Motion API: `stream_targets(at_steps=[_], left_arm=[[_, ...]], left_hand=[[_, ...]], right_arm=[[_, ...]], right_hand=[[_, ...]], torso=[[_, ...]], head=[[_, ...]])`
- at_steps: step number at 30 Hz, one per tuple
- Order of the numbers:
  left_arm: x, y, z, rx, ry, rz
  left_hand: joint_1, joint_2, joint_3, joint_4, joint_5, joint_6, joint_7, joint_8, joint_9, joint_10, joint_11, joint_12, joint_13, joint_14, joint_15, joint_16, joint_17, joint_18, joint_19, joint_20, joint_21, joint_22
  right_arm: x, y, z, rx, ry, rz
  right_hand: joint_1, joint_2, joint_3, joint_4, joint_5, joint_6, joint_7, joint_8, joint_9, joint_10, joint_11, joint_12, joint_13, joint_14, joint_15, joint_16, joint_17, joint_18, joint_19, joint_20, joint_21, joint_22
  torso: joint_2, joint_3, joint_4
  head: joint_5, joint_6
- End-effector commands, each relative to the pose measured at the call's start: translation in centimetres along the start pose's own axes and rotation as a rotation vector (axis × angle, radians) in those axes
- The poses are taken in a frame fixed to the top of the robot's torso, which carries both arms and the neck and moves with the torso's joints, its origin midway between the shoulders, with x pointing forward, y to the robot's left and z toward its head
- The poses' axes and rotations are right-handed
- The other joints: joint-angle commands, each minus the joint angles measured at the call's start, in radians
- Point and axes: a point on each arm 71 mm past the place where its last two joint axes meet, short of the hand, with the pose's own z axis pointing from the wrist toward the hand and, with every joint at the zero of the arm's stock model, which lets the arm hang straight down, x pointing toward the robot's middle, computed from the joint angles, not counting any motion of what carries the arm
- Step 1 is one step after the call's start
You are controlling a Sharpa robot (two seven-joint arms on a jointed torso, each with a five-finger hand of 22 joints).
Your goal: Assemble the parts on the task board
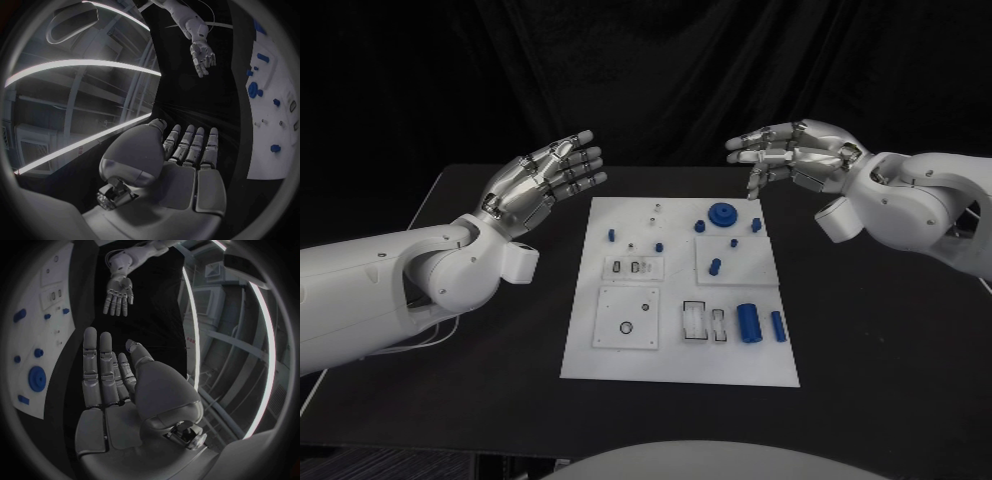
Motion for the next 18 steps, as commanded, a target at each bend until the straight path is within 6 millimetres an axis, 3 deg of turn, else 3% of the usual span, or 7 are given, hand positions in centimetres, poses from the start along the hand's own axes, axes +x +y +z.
stream_targets(at_steps=[1, 3, 5, 8, 11, 16, 18], left_arm=[[-0.1, -1.8, -0.2, 0.223, -0.044, -0.027], [-0.1, -2.0, -0.3, 0.229, -0.051, -0.040], [-0.2, -2.0, -0.3, 0.233, -0.055, -0.048], [-0.2, -2.0, -0.3, 0.235, -0.058, -0.057], [-0.2, -2.0, -0.4, 0.231, -0.059, -0.064], [-0.2, -2.0, -0.8, 0.218, -0.059, -0.075], [-0.2, -2.1, -0.9, 0.216, -0.057, -0.080]], left_hand=[[0.006, -0.002, 0.007, 0.001, 0.001, 0.008, 0.002, 0.005, 0.001, -0.005, -0.003, 0.005, 0.000, 0.000, 0.001, 0.002, 0.001, -0.002, 0.008, 0.000, 0.004, 0.002], [0.005, -0.001, 0.009, 0.001, 0.002, 0.010, 0.003, 0.005, 0.002, -0.007, -0.003, 0.006, 0.000, 0.001, 0.001, 0.004, 0.002, -0.002, 0.012, 0.000, 0.006, 0.003], [0.005, 0.000, 0.010, 0.002, 0.002, 0.011, 0.003, 0.005, 0.002, -0.008, -0.004, 0.007, 0.000, 0.002, 0.001, 0.005, 0.002, -0.002, 0.016, 0.000, 0.009, 0.004], [0.003, 0.001, 0.012, 0.004, 0.002, 0.014, 0.003, 0.006, 0.002, -0.010, -0.007, 0.011, 0.001, 0.004, 0.000, 0.008, 0.003, 0.000, 0.024, 0.000, 0.014, 0.006], [0.003, 0.001, 0.015, 0.005, 0.003, 0.013, 0.002, 0.005, 0.002, -0.014, -0.008, 0.011, 0.001, 0.003, -0.001, 0.009, 0.003, 0.000, 0.027, 0.000, 0.015, 0.007], [0.002, 0.002, 0.017, 0.005, 0.003, 0.013, 0.003, 0.005, 0.002, -0.020, -0.008, 0.010, 0.001, -0.004, -0.001, 0.006, 0.001, 0.000, 0.029, 0.001, 0.017, 0.007], [0.002, 0.001, 0.018, 0.005, 0.003, 0.013, 0.004, 0.005, 0.002, -0.021, -0.008, 0.010, 0.001, -0.005, 0.000, 0.005, 0.001, 0.000, 0.029, 0.001, 0.017, 0.007]], right_arm=[[-0.3, 0.1, 0.5, 0.098, -0.018, -0.445], [-0.3, 0.6, 0.8, 0.095, -0.022, -0.601], [-0.2, 0.8, 1.1, 0.092, -0.030, -0.724], [0.1, 1.2, 1.5, 0.091, -0.036, -0.896], [0.5, 1.5, 2.0, 0.085, -0.044, -1.087], [1.2, 2.0, 2.4, 0.059, -0.078, -1.345], [1.4, 2.1, 2.5, 0.052, -0.088, -1.407]], right_hand=[[0.002, -0.015, 0.028, -0.010, 0.003, 0.043, -0.005, -0.013, 0.003, 0.062, -0.011, -0.038, -0.006, 0.067, -0.027, 0.087, 0.046, 0.010, 0.050, -0.019, 0.108, 0.076], [-0.005, -0.019, 0.056, -0.014, -0.037, 0.065, -0.003, -0.022, 0.004, 0.102, -0.021, -0.063, -0.005, 0.159, -0.029, 0.168, 0.083, -0.004, 0.141, -0.026, 0.224, 0.206], [-0.022, -0.031, 0.092, -0.013, -0.116, 0.095, -0.015, -0.038, 0.008, 0.156, -0.033, -0.094, -0.005, 0.232, -0.036, 0.228, 0.137, -0.026, 0.237, -0.034, 0.345, 0.371], [-0.052, -0.062, 0.136, -0.004, -0.163, 0.118, -0.018, -0.072, 0.011, 0.212, -0.039, -0.141, -0.005, 0.313, -0.038, 0.298, 0.267, -0.046, 0.305, -0.035, 0.432, 0.499], [-0.065, -0.082, 0.172, 0.003, -0.171, 0.130, -0.017, -0.094, 0.014, 0.234, -0.040, -0.172, -0.004, 0.345, -0.037, 0.325, 0.332, -0.056, 0.333, -0.036, 0.472, 0.565], [-0.093, -0.125, 0.238, 0.018, -0.174, 0.140, -0.017, -0.137, 0.017, 0.255, -0.044, -0.226, -0.003, 0.420, -0.043, 0.433, 0.554, -0.085, 0.405, -0.042, 0.573, 0.737], [-0.103, -0.145, 0.251, 0.023, -0.203, 0.145, -0.035, -0.152, 0.018, 0.261, -0.047, -0.241, -0.002, 0.427, -0.055, 0.455, 0.599, -0.091, 0.419, -0.051, 0.596, 0.777]], torso=[[0.036, -0.0090, 0.0167], [0.050, -0.0124, 0.0222], [0.060, -0.0146, 0.0261], [0.080, -0.0195, 0.0277], [0.087, -0.0214, 0.0319], [0.100, -0.0246, 0.0428], [0.105, -0.0256, 0.0474]], head=[[-0.021, 0.010], [-0.030, 0.025], [-0.034, 0.031], [-0.045, 0.048], [-0.064, 0.060], [-0.094, 0.081], [-0.103, 0.090]])
